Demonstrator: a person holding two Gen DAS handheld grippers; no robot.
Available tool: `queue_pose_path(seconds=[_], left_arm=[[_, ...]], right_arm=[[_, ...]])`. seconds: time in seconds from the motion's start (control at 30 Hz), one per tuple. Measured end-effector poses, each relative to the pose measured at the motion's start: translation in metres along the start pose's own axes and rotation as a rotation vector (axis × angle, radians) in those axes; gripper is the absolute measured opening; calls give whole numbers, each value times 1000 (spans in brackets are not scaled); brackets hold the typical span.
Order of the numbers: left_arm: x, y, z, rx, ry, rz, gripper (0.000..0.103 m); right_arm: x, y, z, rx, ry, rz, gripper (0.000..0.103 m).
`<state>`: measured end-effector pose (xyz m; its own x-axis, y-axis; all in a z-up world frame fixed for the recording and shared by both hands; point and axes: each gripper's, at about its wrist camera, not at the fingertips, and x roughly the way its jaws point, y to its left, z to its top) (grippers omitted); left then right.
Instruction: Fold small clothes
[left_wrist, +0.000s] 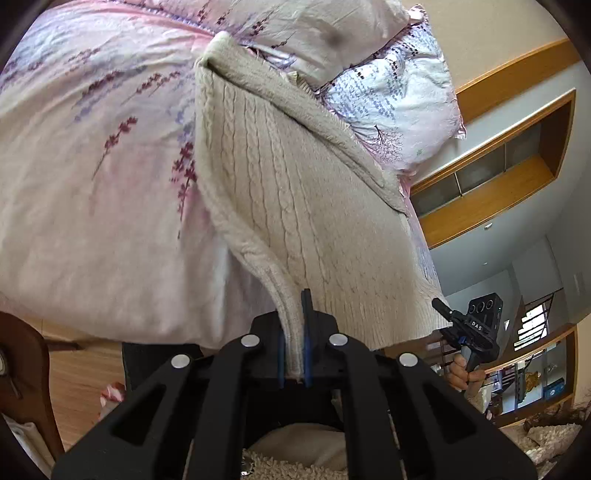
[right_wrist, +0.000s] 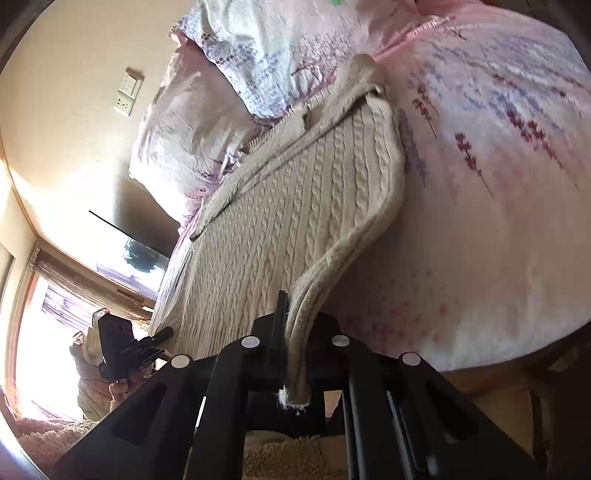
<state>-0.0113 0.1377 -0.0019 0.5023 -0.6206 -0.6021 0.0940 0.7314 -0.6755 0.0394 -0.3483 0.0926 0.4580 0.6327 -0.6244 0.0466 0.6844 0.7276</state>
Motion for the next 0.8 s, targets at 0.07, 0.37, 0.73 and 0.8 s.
queue_pose_path(seconds=[0.07, 0.37, 0.73, 0.8], left_arm=[[-5, -5, 8, 27, -38, 12, 6], [-33, -28, 83, 133, -268, 85, 6], [1, -49, 205, 210, -386, 195, 6], [19, -46, 222, 213, -383, 220, 6]], right_arm=[[-6, 9, 8, -38, -55, -6, 8], [-29, 51, 61, -209, -347, -63, 8], [17, 69, 154, -297, -498, -166, 8], [33, 63, 170, -284, -487, -195, 8]])
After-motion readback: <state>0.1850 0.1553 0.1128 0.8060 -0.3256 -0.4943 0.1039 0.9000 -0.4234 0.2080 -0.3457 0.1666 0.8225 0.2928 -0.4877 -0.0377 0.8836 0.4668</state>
